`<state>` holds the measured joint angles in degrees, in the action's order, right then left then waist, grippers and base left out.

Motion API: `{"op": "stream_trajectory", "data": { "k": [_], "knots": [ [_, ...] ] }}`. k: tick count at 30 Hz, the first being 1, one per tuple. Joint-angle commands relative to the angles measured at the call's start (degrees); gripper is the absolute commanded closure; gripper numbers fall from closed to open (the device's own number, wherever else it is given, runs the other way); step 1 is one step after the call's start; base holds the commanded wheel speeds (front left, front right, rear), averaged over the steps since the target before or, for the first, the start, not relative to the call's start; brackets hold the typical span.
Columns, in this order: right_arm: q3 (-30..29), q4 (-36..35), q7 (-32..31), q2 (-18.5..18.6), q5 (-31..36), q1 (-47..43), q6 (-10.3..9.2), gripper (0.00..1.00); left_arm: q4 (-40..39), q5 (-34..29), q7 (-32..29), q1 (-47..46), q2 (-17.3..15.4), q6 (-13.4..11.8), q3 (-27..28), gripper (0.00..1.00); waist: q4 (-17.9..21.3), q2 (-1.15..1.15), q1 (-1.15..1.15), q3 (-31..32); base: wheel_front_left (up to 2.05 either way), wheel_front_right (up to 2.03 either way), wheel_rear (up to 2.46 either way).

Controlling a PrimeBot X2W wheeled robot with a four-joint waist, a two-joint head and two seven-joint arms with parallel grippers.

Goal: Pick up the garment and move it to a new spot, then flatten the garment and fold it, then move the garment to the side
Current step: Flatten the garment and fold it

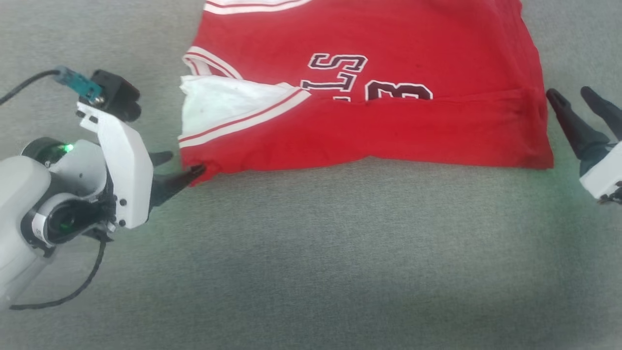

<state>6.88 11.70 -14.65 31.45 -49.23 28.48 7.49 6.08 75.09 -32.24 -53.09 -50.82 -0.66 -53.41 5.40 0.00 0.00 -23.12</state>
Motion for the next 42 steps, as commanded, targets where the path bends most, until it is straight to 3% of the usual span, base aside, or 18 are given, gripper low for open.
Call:
{"op": "stream_trajectory", "data": {
  "k": [1, 9, 11, 12, 18, 26, 33, 34, 35, 36, 38, 42],
  "knots": [
    [0.1, -0.2, 0.1, -0.4, 0.2, 0.2, 0.0, 0.0, -0.3, 0.4, -0.5, 0.6, -0.4, -0.9, -0.2, 0.0, 0.7, 0.0, 0.0, -0.6, 0.0, 0.0, 0.0],
    [1.2, -1.1, 1.1, -0.7, -0.4, 0.8, 0.0, 0.0, 2.6, 3.7, -1.6, 3.1, -0.1, -2.8, 0.0, 0.0, 4.0, 0.0, 0.0, -4.2, 0.0, 0.0, 0.0],
    [1.3, -1.4, 1.4, -0.4, -0.4, 1.0, 0.0, 0.0, 3.8, 4.8, -1.6, 3.5, 0.3, -1.8, 0.0, 0.72, 4.7, 0.0, 0.0, -5.1, 0.0, 0.0, 0.0],
    [1.3, -1.5, 1.5, -0.2, -0.3, 1.1, 0.0, 0.0, 4.0, 5.2, -1.6, 3.6, 0.5, -1.3, 0.0, 1.0, 4.8, 0.0, 0.0, -5.3, 0.0, 0.0, 0.0],
    [2.7, -2.7, -1.4, 3.0, 2.3, 1.4, 0.0, 0.0, 3.4, 6.2, -2.3, 4.0, 1.1, 0.7, 0.1, 1.0, 4.4, 0.0, 0.0, -6.2, 0.0, 0.0, 0.0],
    [8.4, -5.9, -18.0, 9.8, 3.1, 0.9, -0.01, 0.0, 2.8, 4.5, -0.3, 2.2, 3.1, 2.5, 0.4, 1.0, 2.0, 0.0, 0.0, -7.1, 0.0, 0.0, 0.0],
    [9.3, -4.7, -27.1, 9.4, 2.6, 0.8, 0.0, 0.0, 3.4, 3.6, 1.2, 1.5, 5.4, 3.4, 0.1, 1.0, 0.4, 0.0, 0.0, -8.3, 0.0, 0.0, 0.0],
    [9.1, -4.6, -27.4, 9.2, 2.8, 0.9, 0.0, 0.51, 3.6, 3.4, 1.4, 1.5, 5.6, 3.5, 0.0, 1.0, 0.3, 0.0, 0.0, -8.4, 0.0, 0.0, 0.0],
    [9.0, -4.7, -27.3, 9.0, 3.0, 0.8, 0.0, 0.66, 3.8, 3.4, 1.8, 1.6, 5.8, 3.6, 0.1, 1.0, 0.2, 0.0, 0.0, -8.4, 0.0, 0.0, 0.0],
    [8.6, -4.7, -27.3, 8.9, 3.1, 0.8, 0.0, 0.95, 4.1, 3.4, 1.9, 1.7, 5.9, 3.8, 0.1, 1.0, 0.0, 0.0, 0.0, -8.3, 0.0, 0.0, 0.0],
    [8.3, -4.7, -27.4, 8.9, 3.1, 0.5, 0.0, 1.0, 4.3, 3.4, 2.2, 2.0, 6.0, 3.9, 0.1, 1.0, -0.1, 0.0, 0.0, -8.1, 0.0, 0.0, 0.0],
    [6.7, -5.1, -26.3, 9.5, 3.7, -0.2, -0.06, 1.0, 4.4, 4.3, 3.6, 3.4, 5.2, 4.6, 1.0, 1.0, -0.2, 0.0, 0.0, -6.6, 0.0, 0.0, 0.0]
  ]
}}
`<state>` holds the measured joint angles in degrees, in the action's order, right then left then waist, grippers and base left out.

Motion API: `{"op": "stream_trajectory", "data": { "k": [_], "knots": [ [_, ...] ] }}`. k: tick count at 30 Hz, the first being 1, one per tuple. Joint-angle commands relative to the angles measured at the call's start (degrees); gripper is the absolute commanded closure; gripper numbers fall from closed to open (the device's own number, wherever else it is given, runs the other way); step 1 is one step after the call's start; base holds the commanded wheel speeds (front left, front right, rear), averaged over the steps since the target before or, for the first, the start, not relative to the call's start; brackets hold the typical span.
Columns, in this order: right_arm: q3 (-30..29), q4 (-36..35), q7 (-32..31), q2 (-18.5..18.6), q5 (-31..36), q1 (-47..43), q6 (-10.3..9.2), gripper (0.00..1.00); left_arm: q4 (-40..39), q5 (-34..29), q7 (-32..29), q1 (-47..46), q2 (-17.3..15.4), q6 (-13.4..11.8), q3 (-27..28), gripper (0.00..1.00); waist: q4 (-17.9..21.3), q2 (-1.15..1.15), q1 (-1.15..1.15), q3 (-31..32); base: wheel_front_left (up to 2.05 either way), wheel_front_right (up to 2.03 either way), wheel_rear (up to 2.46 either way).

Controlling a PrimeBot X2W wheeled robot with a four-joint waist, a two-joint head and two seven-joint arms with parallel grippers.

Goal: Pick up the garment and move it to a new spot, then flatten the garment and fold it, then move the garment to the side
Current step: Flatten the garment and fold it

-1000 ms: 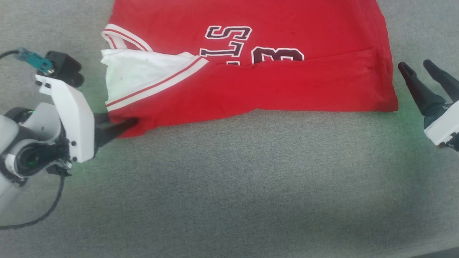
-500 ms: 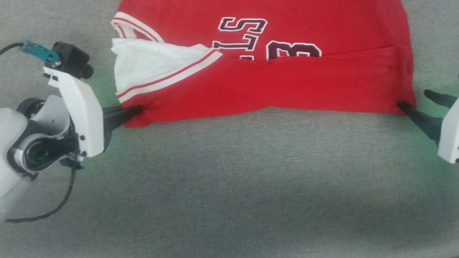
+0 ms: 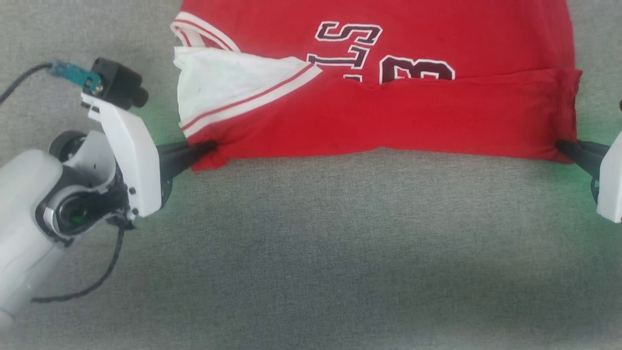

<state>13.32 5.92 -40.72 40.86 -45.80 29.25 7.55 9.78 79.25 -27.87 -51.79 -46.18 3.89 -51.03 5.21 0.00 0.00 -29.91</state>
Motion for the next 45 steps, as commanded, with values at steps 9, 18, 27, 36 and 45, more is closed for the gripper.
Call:
{"op": "stream_trajectory", "data": {
  "k": [9, 18, 27, 36, 45],
  "knots": [
    [-0.6, 0.0, 0.4, 1.3, -0.6, -3.7, -0.11, 1.0, -6.9, 2.9, 2.6, 8.1, -4.6, -0.7, 0.3, 1.0, -1.1, 0.0, 0.0, 4.7, 0.0, 0.0, 0.0],
    [-2.1, -1.9, -3.5, 5.2, -3.4, -10.8, -0.11, 1.0, -19.7, 4.9, 6.3, 17.5, -9.7, -3.6, -0.6, 1.0, -2.9, 0.0, 0.0, 6.6, 0.0, 0.0, 0.0],
    [-6.8, -4.7, -3.0, 5.4, -3.8, -15.9, -0.11, 0.7, -24.1, 4.7, 9.3, 21.8, -11.0, -5.6, -1.0, 0.96, -3.1, 0.0, 0.0, 7.1, 0.0, 0.0, 0.0],
    [-11.6, -10.4, 1.4, 2.1, -1.3, -16.5, -0.1, 0.0, -21.7, 3.9, 16.2, 20.9, -11.6, -5.4, 3.3, 0.0, -2.2, 0.0, 0.0, 8.5, 0.0, 0.0, 0.0],
    [-10.2, -11.8, 19.3, -5.5, 4.2, -10.1, -0.07, 0.0, -13.5, 1.2, 26.5, 15.2, -8.0, -6.6, 10.1, 0.0, 0.6, 0.0, 0.0, 6.6, 0.0, 0.0, 0.0]
  ]
}}
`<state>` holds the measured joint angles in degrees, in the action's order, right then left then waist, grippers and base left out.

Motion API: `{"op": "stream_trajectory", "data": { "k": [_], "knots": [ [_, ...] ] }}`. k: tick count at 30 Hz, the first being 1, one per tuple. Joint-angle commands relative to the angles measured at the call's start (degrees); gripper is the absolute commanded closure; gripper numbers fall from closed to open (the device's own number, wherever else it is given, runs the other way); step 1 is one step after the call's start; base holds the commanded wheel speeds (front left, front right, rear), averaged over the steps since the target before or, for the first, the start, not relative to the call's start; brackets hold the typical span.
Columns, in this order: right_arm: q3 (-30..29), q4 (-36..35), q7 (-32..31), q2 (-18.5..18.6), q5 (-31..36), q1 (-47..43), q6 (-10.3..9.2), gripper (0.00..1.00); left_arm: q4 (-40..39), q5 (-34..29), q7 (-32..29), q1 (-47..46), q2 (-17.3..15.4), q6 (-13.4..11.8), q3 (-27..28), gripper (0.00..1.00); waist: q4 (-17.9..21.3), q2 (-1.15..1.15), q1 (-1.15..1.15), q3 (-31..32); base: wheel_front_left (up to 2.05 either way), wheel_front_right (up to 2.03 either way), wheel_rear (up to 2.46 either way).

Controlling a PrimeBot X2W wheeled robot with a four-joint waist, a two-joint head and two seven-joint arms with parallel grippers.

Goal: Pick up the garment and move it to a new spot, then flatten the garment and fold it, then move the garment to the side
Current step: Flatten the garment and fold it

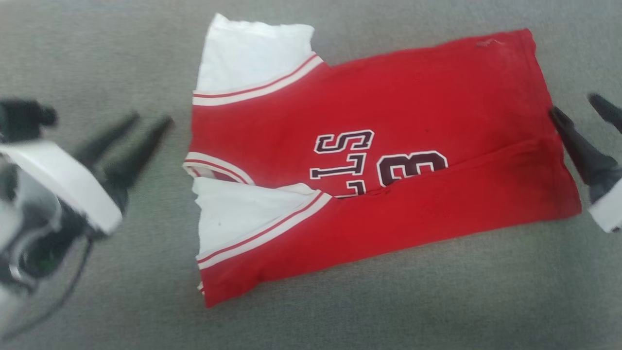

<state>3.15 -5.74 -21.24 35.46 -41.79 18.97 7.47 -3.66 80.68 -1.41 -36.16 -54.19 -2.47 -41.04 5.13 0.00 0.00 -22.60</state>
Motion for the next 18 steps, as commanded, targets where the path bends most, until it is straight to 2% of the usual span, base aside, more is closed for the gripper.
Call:
{"op": "stream_trajectory", "data": {
  "k": [1, 6, 10, 14, 15, 18],
  "knots": [
    [0.8, -0.2, 2.7, -0.8, 1.0, 1.3, 0.03, 0.0, 1.6, -0.9, 0.7, -1.8, 0.7, -0.1, 0.6, 0.0, 1.2, 0.0, 0.0, -1.2, 0.0, 0.0, 0.0],
    [2.9, 2.2, 14.7, -5.8, 2.6, 5.3, 0.02, 0.0, 13.9, -6.2, 3.2, -12.2, 4.1, -0.8, 2.7, 0.0, 4.7, 0.0, 0.0, -4.5, 0.0, 0.0, 0.0],
    [4.8, 4.2, 22.3, -8.8, 3.9, 7.4, 0.02, 0.0, 23.2, -9.5, 1.0, -21.3, 5.9, -0.4, 2.3, 0.0, 8.5, 0.0, 0.0, -7.0, 0.0, 0.0, 0.0],
    [6.9, 6.0, 27.8, -10.5, 5.2, 8.0, 0.03, 0.0, 30.1, -12.3, -5.7, -28.8, 6.7, 0.6, -0.1, 0.0, 11.9, 0.0, 0.0, -8.3, 0.0, 0.0, 0.0],
    [7.6, 6.9, 29.5, -11.0, 5.7, 7.6, 0.03, 0.0, 33.0, -13.1, -10.5, -32.1, 6.6, 1.1, -1.7, 0.0, 13.3, 0.0, 0.0, -8.7, 0.0, 0.0, 0.0],
    [8.9, 7.5, 31.1, -11.5, 5.8, 7.2, 0.03, 0.0, 36.9, -12.0, -18.7, -35.6, 6.9, 1.2, -3.2, 0.0, 15.0, 0.0, 0.0, -9.0, 0.0, 0.0, 0.0]
  ]
}}
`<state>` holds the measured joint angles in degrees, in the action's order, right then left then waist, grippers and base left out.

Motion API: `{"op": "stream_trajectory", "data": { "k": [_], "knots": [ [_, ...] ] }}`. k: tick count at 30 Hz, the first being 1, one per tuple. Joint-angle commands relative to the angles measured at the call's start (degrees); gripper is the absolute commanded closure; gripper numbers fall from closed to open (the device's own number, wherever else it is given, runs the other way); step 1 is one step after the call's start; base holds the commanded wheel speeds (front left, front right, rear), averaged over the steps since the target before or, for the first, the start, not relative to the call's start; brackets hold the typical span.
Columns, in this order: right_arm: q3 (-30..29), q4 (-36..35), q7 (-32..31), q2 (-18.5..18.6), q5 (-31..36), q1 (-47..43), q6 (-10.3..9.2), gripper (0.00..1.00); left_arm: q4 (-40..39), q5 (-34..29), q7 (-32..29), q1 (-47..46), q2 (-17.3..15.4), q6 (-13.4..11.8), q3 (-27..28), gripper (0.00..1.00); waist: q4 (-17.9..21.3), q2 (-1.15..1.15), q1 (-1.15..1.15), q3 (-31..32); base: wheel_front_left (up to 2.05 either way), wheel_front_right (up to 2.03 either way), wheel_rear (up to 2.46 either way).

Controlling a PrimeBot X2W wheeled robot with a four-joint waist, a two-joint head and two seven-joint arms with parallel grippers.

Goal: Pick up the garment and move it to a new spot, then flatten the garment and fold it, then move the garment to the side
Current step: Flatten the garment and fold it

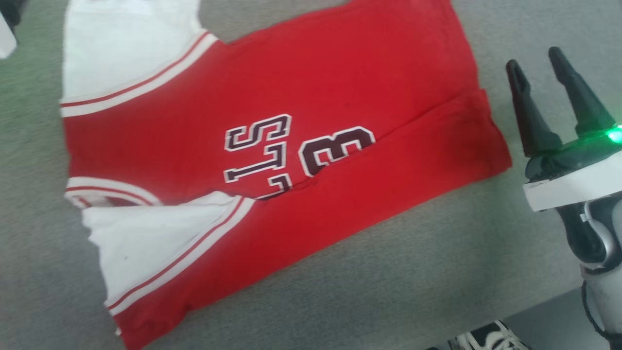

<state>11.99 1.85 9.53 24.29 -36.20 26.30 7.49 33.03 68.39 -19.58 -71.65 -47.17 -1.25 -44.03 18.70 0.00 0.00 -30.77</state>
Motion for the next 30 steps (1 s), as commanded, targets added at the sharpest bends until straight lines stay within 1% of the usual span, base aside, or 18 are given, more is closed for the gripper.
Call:
{"op": "stream_trajectory", "data": {
  "k": [1, 5, 6, 7, 8, 10, 12, 13, 14, 15, 19, 21, 22, 23, 26, 27, 30],
  "knots": [
    [0.3, 0.2, 0.6, -0.4, 0.1, -0.3, 0.0, 0.0, 1.0, 0.6, -3.9, -0.9, 0.0, 0.4, -1.1, 0.0, 1.8, 0.0, 0.0, -0.9, 0.0, 0.0, 0.0],
    [1.3, 1.3, 1.2, -0.4, -0.5, -0.4, 0.0, 0.0, 3.9, 2.1, -16.7, -4.1, -0.5, 0.4, -3.5, 0.0, 3.1, 0.0, 0.0, -1.3, 0.0, 0.0, 0.0],
    [1.6, 1.4, 1.4, -0.2, -0.6, -0.3, 0.0, 0.0, 4.0, 2.4, -19.0, -4.6, -0.4, 0.7, -3.9, 0.0, 3.4, 0.0, 0.0, -1.4, 0.0, 0.0, 0.0],
    [1.8, 1.6, 1.5, -0.2, -0.9, -0.1, 0.0, 0.0, 4.3, 2.9, -21.1, -5.0, -0.4, 0.5, -4.3, 0.0, 3.5, 0.0, 0.0, -1.6, 0.0, 0.0, 0.0],
    [2.1, 1.8, 1.6, -0.1, -1.1, 0.0, 0.0, 0.0, 4.5, 2.9, -23.0, -5.2, -0.5, 0.3, -4.8, 0.0, 3.7, 0.0, 0.0, -1.7, 0.0, 0.0, 0.0],
    [2.6, 2.0, 1.7, 0.1, -1.3, 0.4, 0.0, 0.0, 4.2, 2.8, -25.4, -5.8, -0.4, 0.8, -5.6, 0.0, 3.9, 0.0, 0.0, -2.1, 0.0, 0.0, 0.0],
    [3.2, 2.0, 1.6, 0.3, -1.4, 1.1, 0.0, 0.0, 4.5, 3.4, -26.8, -5.9, 0.4, -0.1, -5.6, 0.0, 4.0, 0.0, 0.0, -2.7, 0.0, 0.0, 0.0],
    [3.4, 2.1, 1.5, 0.5, -1.4, 1.4, 0.0, 0.0, 4.5, 3.4, -27.4, -5.8, 0.7, -0.3, -6.0, 0.37, 4.0, 0.0, 0.0, -2.8, 0.0, 0.0, 0.0],
    [3.5, 2.1, 1.3, 0.8, -1.5, 1.7, 0.0, 0.0, 4.3, 3.2, -27.8, -5.9, 0.9, 0.0, -6.3, 0.8, 4.0, 0.0, 0.0, -3.0, 0.0, 0.0, 0.0],
    [3.6, 2.1, 1.1, 1.0, -1.6, 2.3, 0.0, 0.0, 4.3, 3.2, -28.0, -5.9, 1.1, 0.2, -6.4, 1.0, 3.9, 0.0, 0.0, -3.2, 0.0, 0.0, 0.0],
    [4.0, 2.7, -0.7, 1.8, -2.1, 5.3, 0.0, 0.0, 4.1, 3.7, -28.3, -5.9, 1.8, 0.8, -6.5, 1.0, 3.6, 0.0, 0.0, -3.5, 0.0, 0.0, 0.0],
    [5.4, 4.0, -4.2, 2.7, -2.8, 8.2, 0.0, 0.0, 3.9, 3.6, -27.8, -6.3, 2.1, 1.0, -6.4, 1.0, 3.2, 0.0, 0.0, -3.7, 0.0, 0.0, 0.0],
    [6.0, 4.9, -6.4, 2.7, -4.4, 10.2, 0.0, 0.0, 3.8, 3.6, -27.6, -6.5, 2.4, 1.2, -6.3, 1.0, 2.8, 0.0, 0.0, -3.8, 0.0, 0.0, 0.0],
    [6.5, 6.1, -8.8, 2.4, -6.5, 12.3, 0.0, 0.0, 3.8, 3.9, -27.2, -6.6, 2.7, 1.3, -6.1, 1.0, 2.5, 0.0, 0.0, -3.9, 0.0, 0.0, 0.0],
    [8.9, 10.3, -15.1, 4.5, -8.7, 20.2, -0.03, 0.0, 3.7, 4.4, -26.6, -7.5, 3.9, 1.6, -5.5, 1.0, 0.9, 0.0, 0.0, -4.8, 0.0, 0.0, 0.0],
    [9.8, 12.1, -17.0, 4.6, -9.4, 22.6, -0.03, 0.0, 3.6, 4.4, -26.4, -7.7, 4.3, 1.7, -5.5, 1.0, 0.3, 0.0, 0.0, -5.1, 0.0, 0.0, 0.0],
    [12.0, 18.1, -21.1, 4.9, -11.1, 30.5, 0.0, 0.0, 3.3, 4.3, -25.3, -8.3, 5.3, 2.6, -5.2, 1.0, -1.2, 0.0, 0.0, -6.1, 0.0, 0.0, 0.0]
  ]
}}
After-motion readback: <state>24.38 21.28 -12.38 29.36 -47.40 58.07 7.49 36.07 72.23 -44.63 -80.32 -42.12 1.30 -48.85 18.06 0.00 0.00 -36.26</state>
